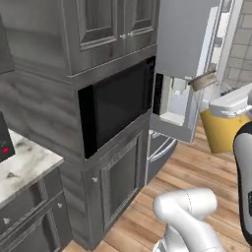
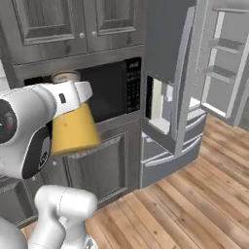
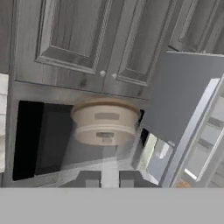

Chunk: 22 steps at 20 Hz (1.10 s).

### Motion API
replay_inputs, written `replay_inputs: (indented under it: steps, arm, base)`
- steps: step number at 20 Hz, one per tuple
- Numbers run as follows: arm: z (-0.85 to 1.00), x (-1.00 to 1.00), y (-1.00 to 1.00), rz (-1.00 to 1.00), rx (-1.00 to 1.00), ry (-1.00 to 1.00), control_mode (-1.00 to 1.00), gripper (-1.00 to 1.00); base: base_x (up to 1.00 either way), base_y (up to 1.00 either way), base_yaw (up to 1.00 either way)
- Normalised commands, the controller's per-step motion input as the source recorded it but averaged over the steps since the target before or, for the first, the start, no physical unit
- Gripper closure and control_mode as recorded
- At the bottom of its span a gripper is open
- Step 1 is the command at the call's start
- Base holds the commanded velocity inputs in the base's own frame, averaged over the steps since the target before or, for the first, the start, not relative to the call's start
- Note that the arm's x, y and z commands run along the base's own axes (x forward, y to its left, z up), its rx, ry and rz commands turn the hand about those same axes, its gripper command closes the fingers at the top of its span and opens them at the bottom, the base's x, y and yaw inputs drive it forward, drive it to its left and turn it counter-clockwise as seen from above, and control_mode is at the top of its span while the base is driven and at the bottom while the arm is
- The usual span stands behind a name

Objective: Move the sushi and scallops from the top shelf to the second highest shelf to make space. Then, place the pitcher from the counter on the cleared top shelf.

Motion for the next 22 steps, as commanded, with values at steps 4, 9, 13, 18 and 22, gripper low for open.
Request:
replay_inputs:
  steps: [4,9,13,18,22]
  arm:
    - [0.0,0.0,0.0,0.0,0.0,0.0,1.0,1.0]
    - [0.0,0.0,0.0,0.0,0.0,0.0,1.0,1.0]
    - [0.0,0.0,0.0,0.0,0.0,0.0,1.0,1.0]
    - [0.0,0.0,0.0,0.0,0.0,0.0,1.0,1.0]
    - [0.0,0.0,0.0,0.0,0.0,0.0,1.0,1.0]
  base:
    - [0.14,-0.72,-0.56]
    - [0.3,-0.71,-0.54]
    - [0.65,-0.45,-0.41]
    - [0.96,-0.15,-0.11]
    - [0.85,-0.17,0.07]
